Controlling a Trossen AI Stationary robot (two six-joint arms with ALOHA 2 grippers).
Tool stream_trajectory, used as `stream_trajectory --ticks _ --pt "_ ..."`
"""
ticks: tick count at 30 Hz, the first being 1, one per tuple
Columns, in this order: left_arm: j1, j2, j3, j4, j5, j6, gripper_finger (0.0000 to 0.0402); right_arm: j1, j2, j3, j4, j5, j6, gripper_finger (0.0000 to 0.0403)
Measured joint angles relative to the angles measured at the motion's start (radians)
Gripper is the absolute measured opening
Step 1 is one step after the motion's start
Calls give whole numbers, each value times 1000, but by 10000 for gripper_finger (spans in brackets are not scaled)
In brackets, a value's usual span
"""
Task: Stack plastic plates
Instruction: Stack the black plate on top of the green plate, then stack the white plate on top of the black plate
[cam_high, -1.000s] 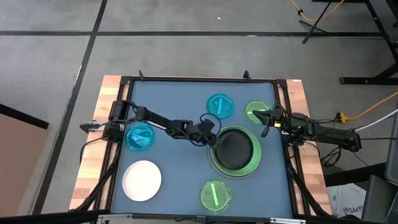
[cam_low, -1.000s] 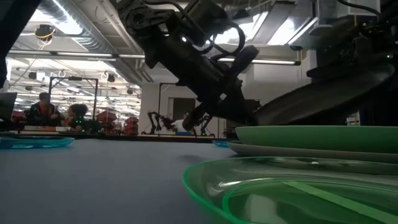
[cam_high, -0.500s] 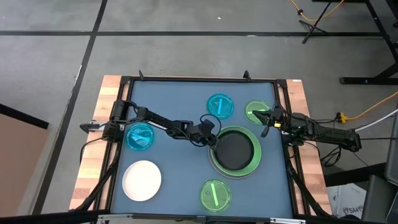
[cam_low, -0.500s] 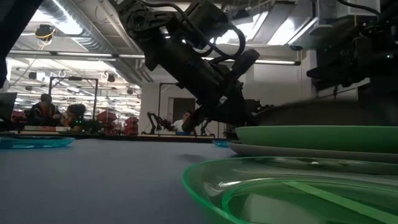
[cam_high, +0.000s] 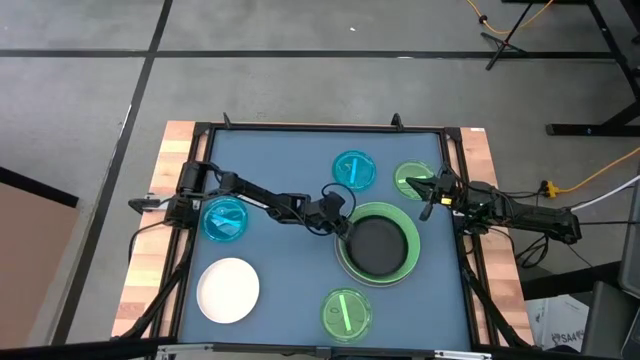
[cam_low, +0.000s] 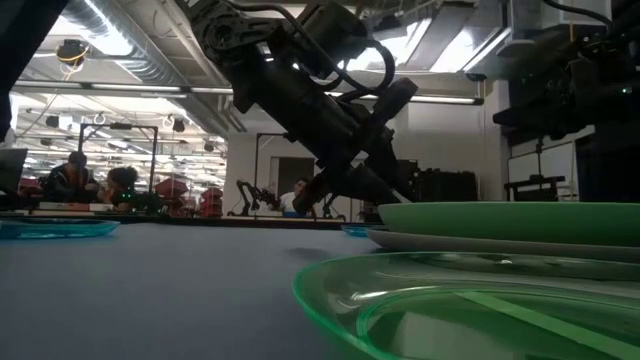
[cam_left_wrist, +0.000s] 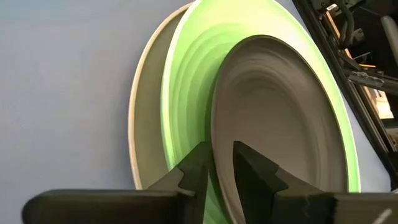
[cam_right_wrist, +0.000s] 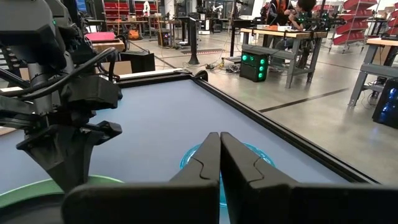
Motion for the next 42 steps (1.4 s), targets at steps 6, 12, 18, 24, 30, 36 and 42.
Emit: stream_trajectory --ticks 6,12,18,24,30,36,42 --pt "11 0 0 27 -10 3 69 0 0 0 0 0 0 1" --pt "38 -10 0 63 56 53 69 0 0 0 0 0 0 1" --pt "42 -48 0 60 68 126 69 0 0 0 0 0 0 1" --pt "42 -119 0 49 125 256 69 0 0 0 0 0 0 1" --pt "42 -221 0 -117 175 387 69 0 0 0 0 0 0 1" --pt "37 -338 0 -388 226 519 69 0 0 0 -1 0 0 1" --pt "0 -448 0 -699 274 577 69 0 0 0 -1 0 0 1"
